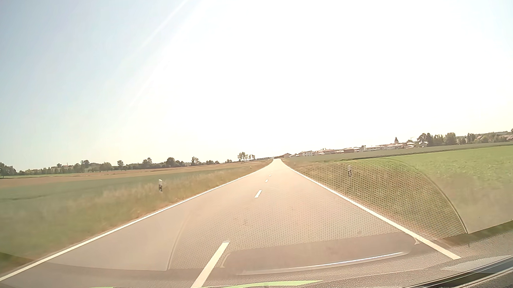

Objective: Follow the waypoints while adhering to traffic rules and regulations

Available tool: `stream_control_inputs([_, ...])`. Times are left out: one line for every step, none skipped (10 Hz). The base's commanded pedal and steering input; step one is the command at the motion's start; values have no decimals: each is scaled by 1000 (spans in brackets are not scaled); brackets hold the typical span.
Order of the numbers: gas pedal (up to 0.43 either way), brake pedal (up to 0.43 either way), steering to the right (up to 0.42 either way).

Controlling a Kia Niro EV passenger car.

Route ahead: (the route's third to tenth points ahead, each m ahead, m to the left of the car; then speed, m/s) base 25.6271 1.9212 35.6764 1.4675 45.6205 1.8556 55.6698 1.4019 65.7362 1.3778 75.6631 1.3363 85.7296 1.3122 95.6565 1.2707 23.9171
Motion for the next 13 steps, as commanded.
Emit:
stream_control_inputs([260, 0, -1])
stream_control_inputs([260, 0, -1])
stream_control_inputs([260, 0, -1])
stream_control_inputs([260, 0, -1])
stream_control_inputs([260, 0, -1])
stream_control_inputs([260, 0, -1])
stream_control_inputs([260, 0, -2])
stream_control_inputs([260, 0, -1])
stream_control_inputs([260, 0, -1])
stream_control_inputs([260, 0, -1])
stream_control_inputs([260, 0, -1])
stream_control_inputs([248, 0, -1])
stream_control_inputs([248, 0, -2])
